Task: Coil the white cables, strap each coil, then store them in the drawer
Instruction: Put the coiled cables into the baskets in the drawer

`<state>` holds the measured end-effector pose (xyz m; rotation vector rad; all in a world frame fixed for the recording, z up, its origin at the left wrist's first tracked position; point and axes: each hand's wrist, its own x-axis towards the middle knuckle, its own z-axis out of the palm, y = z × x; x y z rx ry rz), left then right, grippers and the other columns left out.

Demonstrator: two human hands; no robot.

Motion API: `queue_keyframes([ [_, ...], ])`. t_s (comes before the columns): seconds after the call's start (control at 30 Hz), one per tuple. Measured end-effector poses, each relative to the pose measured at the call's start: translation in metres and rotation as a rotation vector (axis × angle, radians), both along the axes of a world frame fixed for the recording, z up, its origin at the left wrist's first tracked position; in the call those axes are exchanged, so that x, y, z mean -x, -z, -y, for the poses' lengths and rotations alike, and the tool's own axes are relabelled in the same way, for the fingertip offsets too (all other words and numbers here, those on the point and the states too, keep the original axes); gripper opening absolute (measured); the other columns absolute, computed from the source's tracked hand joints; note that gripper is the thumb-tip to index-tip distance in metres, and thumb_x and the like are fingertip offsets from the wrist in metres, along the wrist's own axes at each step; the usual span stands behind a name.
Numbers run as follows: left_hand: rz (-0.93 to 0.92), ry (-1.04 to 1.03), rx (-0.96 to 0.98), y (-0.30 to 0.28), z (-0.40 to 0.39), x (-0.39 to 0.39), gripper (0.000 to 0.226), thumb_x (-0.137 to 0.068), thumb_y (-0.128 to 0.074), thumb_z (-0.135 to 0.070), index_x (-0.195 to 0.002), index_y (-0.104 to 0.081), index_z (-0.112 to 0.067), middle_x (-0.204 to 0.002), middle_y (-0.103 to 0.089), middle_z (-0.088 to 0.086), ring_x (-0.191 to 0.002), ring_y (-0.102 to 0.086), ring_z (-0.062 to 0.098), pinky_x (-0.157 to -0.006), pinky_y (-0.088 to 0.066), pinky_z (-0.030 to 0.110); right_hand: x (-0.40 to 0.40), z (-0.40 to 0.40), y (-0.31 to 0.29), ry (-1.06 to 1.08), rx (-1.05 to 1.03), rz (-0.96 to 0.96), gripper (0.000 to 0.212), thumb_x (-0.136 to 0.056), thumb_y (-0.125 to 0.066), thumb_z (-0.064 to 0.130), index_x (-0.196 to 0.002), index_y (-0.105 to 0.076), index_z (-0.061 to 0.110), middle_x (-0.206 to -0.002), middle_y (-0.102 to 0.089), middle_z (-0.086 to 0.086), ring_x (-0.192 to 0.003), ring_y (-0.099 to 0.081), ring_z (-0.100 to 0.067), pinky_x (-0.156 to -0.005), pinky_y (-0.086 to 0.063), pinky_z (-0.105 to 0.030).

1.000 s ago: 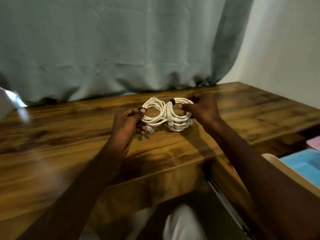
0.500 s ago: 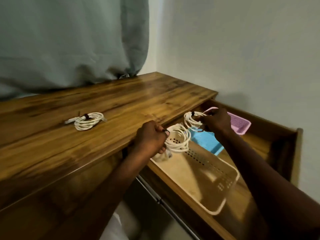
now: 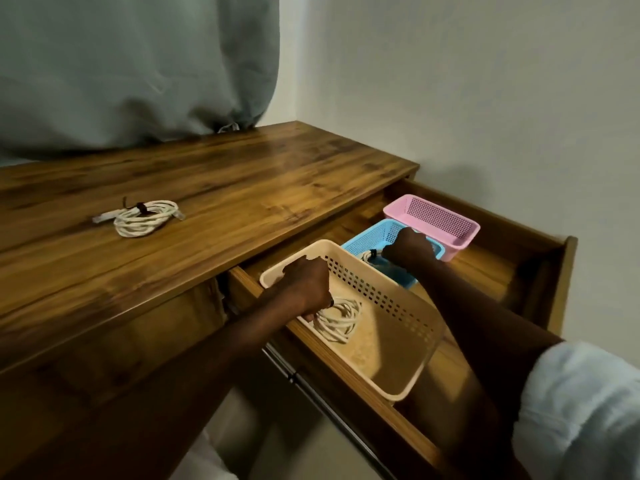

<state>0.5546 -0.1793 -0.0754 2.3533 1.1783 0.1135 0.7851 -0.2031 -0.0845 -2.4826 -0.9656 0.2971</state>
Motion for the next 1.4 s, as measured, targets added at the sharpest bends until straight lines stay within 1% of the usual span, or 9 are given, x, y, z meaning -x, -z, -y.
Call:
queue_keyframes([
  [0.1, 0.070, 0.017, -0.213, -0.003, 0.001, 0.005, 0.017, -0.088, -0.079, -0.026, -0.100, -0.069, -0.019, -0.115, -0.071, 0.003, -0.102, -0.068, 0.019, -0.081, -0.057, 0.034, 0.023, -0.001, -0.008, -0.022, -0.012, 0.229, 0.036, -0.087, -0.078, 0.025, -0.117, -0.067, 0.008, -0.113, -0.071, -0.011, -0.100, -0.069, -0.031, -0.082, -0.059, -0.043],
  [0.2, 0.349, -0.030, -0.380, -0.020, -0.007, 0.030, 0.009, -0.095, -0.068, -0.029, -0.095, -0.074, -0.023, -0.102, -0.075, -0.004, -0.093, -0.069, 0.012, -0.069, -0.048, 0.025, 0.052, -0.013, -0.025, -0.114, -0.190, 0.305, 0.020, -0.086, -0.072, 0.019, -0.104, -0.074, 0.010, -0.104, -0.073, -0.013, -0.092, -0.069, -0.035, -0.073, -0.055, -0.039],
  [0.3, 0.513, -0.085, -0.676, -0.038, -0.030, 0.075, 0.012, -0.095, -0.059, -0.028, -0.094, -0.069, -0.022, -0.096, -0.070, -0.004, -0.093, -0.062, 0.018, -0.076, -0.049, 0.035, 0.088, -0.027, -0.046, -0.333, -0.427, 0.340, 0.013, -0.088, -0.068, 0.019, -0.098, -0.077, 0.016, -0.099, -0.075, -0.007, -0.090, -0.070, -0.028, -0.071, -0.048, -0.032],
  [0.43, 0.395, -0.273, -0.925, -0.048, -0.072, 0.146, 0.009, -0.093, -0.056, -0.022, -0.100, -0.059, -0.019, -0.104, -0.061, 0.001, -0.099, -0.055, 0.022, -0.083, -0.046, 0.041, 0.161, -0.071, -0.063, -0.632, -0.578, 0.263, 0.019, -0.097, -0.066, 0.027, -0.111, -0.076, 0.020, -0.110, -0.074, 0.000, -0.090, -0.068, -0.016, -0.076, -0.052, -0.032],
  [0.57, 0.304, -0.481, -0.852, -0.029, -0.106, 0.199, 0.040, -0.090, -0.062, -0.024, -0.128, -0.053, -0.014, -0.134, -0.052, 0.010, -0.122, -0.051, 0.030, -0.101, -0.046, 0.046, 0.233, -0.112, -0.059, -0.936, -0.537, 0.208, 0.038, -0.094, -0.067, 0.029, -0.131, -0.065, 0.022, -0.132, -0.066, -0.001, -0.103, -0.068, -0.024, -0.087, -0.054, -0.036],
  [0.73, 0.432, -0.574, -0.754, -0.024, -0.112, 0.208, 0.037, -0.094, -0.058, -0.017, -0.129, -0.053, -0.007, -0.128, -0.056, 0.014, -0.119, -0.054, 0.031, -0.100, -0.046, 0.046, 0.286, -0.133, -0.046, -1.087, -0.408, 0.384, 0.026, -0.093, -0.052, 0.043, -0.116, -0.061, 0.034, -0.107, -0.073, 0.001, -0.098, -0.067, -0.028, -0.071, -0.057, -0.042],
  [0.87, 0.389, -0.370, -0.758, -0.024, -0.111, 0.195, 0.035, -0.099, -0.055, -0.017, -0.133, -0.052, -0.009, -0.133, -0.055, 0.009, -0.123, -0.052, 0.025, -0.103, -0.045, 0.039, 0.277, -0.136, -0.047, -0.960, -0.378, 0.381, 0.011, -0.087, -0.068, 0.025, -0.097, -0.069, 0.020, -0.097, -0.073, -0.007, -0.092, -0.070, -0.033, -0.070, -0.054, -0.037],
  [1.17, 0.503, -0.058, -0.542, -0.036, -0.105, 0.045, 0.046, -0.105, -0.049, -0.037, -0.145, -0.044, -0.015, -0.147, -0.048, 0.005, -0.131, -0.050, 0.022, -0.105, -0.043, 0.036, 0.123, -0.073, -0.055, -0.273, -0.444, 0.282, 0.028, -0.079, -0.081, 0.031, -0.106, -0.077, 0.024, -0.099, -0.078, -0.003, -0.094, -0.075, -0.026, -0.070, -0.052, -0.030],
  [1.4, 0.037, 0.144, -0.450, -0.026, -0.126, -0.092, 0.084, -0.093, -0.042, -0.072, -0.157, -0.026, -0.022, -0.166, -0.024, 0.008, -0.151, -0.023, 0.034, -0.119, -0.025, 0.052, -0.004, -0.009, -0.048, 0.117, -0.443, 0.254, 0.024, -0.079, -0.070, 0.009, -0.099, -0.080, 0.018, -0.099, -0.078, -0.012, -0.099, -0.071, -0.038, -0.074, -0.052, -0.037],
])
